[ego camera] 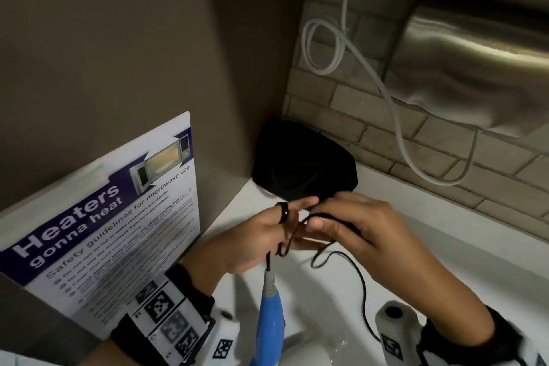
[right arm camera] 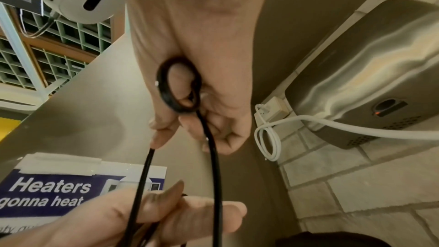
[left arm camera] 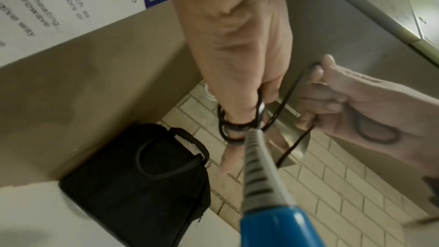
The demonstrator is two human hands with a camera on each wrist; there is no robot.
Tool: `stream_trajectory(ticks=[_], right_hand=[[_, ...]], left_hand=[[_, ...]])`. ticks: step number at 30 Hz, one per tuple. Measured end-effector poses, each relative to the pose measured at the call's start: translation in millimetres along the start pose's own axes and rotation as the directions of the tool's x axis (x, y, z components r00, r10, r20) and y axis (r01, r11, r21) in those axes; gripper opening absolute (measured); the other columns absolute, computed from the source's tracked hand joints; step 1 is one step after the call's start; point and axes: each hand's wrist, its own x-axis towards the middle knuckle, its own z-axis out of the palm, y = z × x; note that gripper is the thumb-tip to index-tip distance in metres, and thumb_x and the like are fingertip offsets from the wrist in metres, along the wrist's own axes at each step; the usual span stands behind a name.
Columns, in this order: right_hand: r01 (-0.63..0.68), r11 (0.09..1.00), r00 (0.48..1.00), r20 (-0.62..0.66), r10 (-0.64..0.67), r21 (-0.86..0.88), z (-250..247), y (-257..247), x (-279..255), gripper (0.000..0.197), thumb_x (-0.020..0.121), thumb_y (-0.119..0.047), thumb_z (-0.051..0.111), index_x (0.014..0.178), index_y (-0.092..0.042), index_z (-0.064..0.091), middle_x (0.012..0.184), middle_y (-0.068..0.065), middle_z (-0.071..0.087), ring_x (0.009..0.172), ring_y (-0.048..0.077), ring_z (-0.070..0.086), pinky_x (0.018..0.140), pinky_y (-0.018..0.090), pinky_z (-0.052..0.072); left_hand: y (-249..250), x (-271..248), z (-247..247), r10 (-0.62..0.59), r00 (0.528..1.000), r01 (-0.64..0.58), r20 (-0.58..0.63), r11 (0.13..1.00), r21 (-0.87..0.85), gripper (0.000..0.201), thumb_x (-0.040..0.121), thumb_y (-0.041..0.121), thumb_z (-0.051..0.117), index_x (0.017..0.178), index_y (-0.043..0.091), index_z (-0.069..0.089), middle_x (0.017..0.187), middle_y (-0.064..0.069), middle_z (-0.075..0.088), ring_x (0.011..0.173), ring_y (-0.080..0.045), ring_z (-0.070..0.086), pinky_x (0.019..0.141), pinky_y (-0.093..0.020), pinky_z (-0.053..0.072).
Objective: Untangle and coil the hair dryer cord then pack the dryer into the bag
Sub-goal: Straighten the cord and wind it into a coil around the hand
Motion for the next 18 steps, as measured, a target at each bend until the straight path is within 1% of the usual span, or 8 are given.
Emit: stream_trajectory(ticks=[2, 5, 7, 10, 12, 15, 16, 18], right_hand=[[0.005, 1.000, 1.000, -0.029, -0.006, -0.023, 1.5, 6.2, 10.2, 0.017, 0.092, -0.030, 0.055, 0.088, -0.021, 0.069, 0.073, -0.018, 0.057, 0.076, -0.003, 0.056, 0.067, 0.007, 0.039], [0.013, 0.998, 0.997, -0.070, -0.018, -0.068, 2.4, 21.7, 21.4, 0.017, 0.089, -0.034, 0.058, 0.086, -0.022, 0.069, 0.071, -0.026, 0.053, 0.075, -0.008, 0.055, 0.069, 0.006, 0.039], [-0.010, 0.997, 0.996, -0.085, 0.004, -0.075, 4.5, 32.9, 25.8, 0.020, 0.087, -0.039, 0.060, 0.086, -0.023, 0.071, 0.070, -0.025, 0.053, 0.075, -0.007, 0.054, 0.069, 0.006, 0.039], [-0.047, 0.997, 0.992, -0.120, 0.039, -0.067, 18.4, 50.5, 29.4, 0.028, 0.084, -0.051, 0.059, 0.084, -0.026, 0.072, 0.070, -0.018, 0.055, 0.074, -0.002, 0.055, 0.064, 0.008, 0.039], [-0.081, 0.993, 0.992, -0.103, 0.072, -0.082, 34.1, 61.0, 28.1, 0.032, 0.086, -0.057, 0.050, 0.081, -0.030, 0.067, 0.070, -0.017, 0.054, 0.074, 0.000, 0.055, 0.063, 0.014, 0.041], [-0.166, 0.986, 0.986, 0.029, 0.165, 0.009, 53.5, 72.0, 16.2, 0.052, 0.091, -0.064, 0.031, 0.079, -0.024, 0.061, 0.072, -0.008, 0.057, 0.074, 0.007, 0.057, 0.068, 0.035, 0.049], [-0.185, 0.979, 0.981, 0.081, 0.178, 0.084, 57.9, 74.2, 10.2, 0.058, 0.091, -0.066, 0.027, 0.082, -0.021, 0.062, 0.075, -0.005, 0.060, 0.076, 0.009, 0.059, 0.071, 0.039, 0.050], [-0.239, 0.948, 0.964, 0.166, 0.207, 0.211, 65.4, 79.4, -2.5, 0.060, 0.093, -0.064, 0.024, 0.097, -0.020, 0.065, 0.091, 0.000, 0.067, 0.090, 0.014, 0.063, 0.082, 0.041, 0.051]], left_hand=[[-1.2, -2.9, 0.5, -0.025, 0.997, 0.029, 0.067, 0.998, -0.055, 0.036, 0.099, 0.007, 0.032, 0.132, 0.000, 0.042, 0.127, -0.028, 0.056, 0.121, -0.042, 0.054, 0.107, -0.059, 0.035], [3.4, -12.8, 1.1, -0.073, 0.980, 0.103, 0.184, 0.982, -0.159, 0.041, 0.097, 0.028, 0.039, 0.122, -0.003, 0.046, 0.125, -0.033, 0.055, 0.118, -0.052, 0.051, 0.109, -0.057, 0.033], [6.2, -19.5, 1.3, -0.110, 0.956, 0.161, 0.270, 0.972, -0.172, 0.047, 0.093, 0.043, 0.040, 0.114, 0.003, 0.049, 0.121, -0.027, 0.061, 0.111, -0.047, 0.059, 0.106, -0.045, 0.040], [8.0, -22.2, 6.6, -0.149, 0.909, 0.211, 0.389, 0.970, -0.123, 0.036, 0.094, 0.040, 0.035, 0.102, 0.010, 0.051, 0.110, -0.013, 0.070, 0.093, -0.030, 0.070, 0.098, -0.035, 0.044], [9.8, -23.3, 9.7, -0.146, 0.905, 0.201, 0.399, 0.975, -0.097, 0.030, 0.098, 0.033, 0.033, 0.103, 0.011, 0.052, 0.102, -0.011, 0.073, 0.079, -0.024, 0.073, 0.097, -0.038, 0.045], [10.0, -25.0, 7.8, -0.113, 0.919, 0.182, 0.378, 0.971, -0.152, 0.033, 0.099, 0.027, 0.034, 0.119, 0.016, 0.057, 0.096, -0.010, 0.074, 0.063, -0.019, 0.073, 0.097, -0.042, 0.048], [9.3, -25.8, 6.3, -0.086, 0.928, 0.163, 0.362, 0.969, -0.186, 0.036, 0.099, 0.025, 0.033, 0.125, 0.022, 0.058, 0.099, -0.010, 0.074, 0.060, -0.018, 0.072, 0.095, -0.042, 0.051], [5.2, -26.9, 1.5, -0.018, 0.949, 0.106, 0.316, 0.958, -0.265, 0.041, 0.098, 0.020, 0.032, 0.131, 0.031, 0.054, 0.111, -0.012, 0.071, 0.058, -0.016, 0.072, 0.090, -0.039, 0.054]])
